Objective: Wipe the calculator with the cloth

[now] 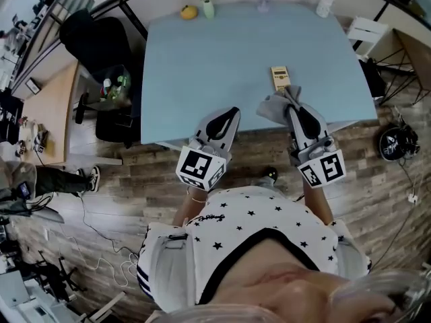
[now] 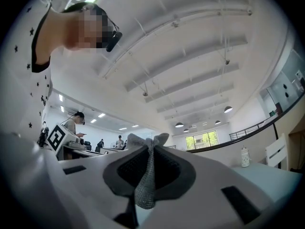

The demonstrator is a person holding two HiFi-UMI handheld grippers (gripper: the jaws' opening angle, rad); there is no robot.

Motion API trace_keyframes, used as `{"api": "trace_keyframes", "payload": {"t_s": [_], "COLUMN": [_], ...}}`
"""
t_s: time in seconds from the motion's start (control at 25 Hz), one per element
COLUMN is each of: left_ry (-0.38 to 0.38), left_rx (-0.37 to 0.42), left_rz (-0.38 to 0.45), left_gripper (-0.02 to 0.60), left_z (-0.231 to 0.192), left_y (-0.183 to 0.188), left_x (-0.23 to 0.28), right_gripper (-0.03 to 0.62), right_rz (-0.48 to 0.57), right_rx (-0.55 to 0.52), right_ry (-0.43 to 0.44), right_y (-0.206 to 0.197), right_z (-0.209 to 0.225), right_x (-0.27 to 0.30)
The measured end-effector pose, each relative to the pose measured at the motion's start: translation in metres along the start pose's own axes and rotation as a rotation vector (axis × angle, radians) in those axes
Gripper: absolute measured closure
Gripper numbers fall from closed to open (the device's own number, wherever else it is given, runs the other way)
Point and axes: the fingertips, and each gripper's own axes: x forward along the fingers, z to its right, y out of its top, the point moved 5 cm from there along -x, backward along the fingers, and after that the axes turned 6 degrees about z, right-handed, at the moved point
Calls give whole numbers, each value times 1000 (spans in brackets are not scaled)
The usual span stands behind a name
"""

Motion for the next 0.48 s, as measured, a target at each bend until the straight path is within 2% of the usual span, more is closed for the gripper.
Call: {"api": "trace_keyframes", "payload": {"t_s": [0.48], "left_ry": [99], "left_rx": [-1], "left_rz": [-11], "left_gripper": [551], "left_z": [27], "left_y": [-7], "left_x": [65], "right_gripper": [563], "right_rz": [-12], "right_rx": [41], "right_ry": [82], "right_y": [-1], "right_z": [78], "right_x": [-3]}}
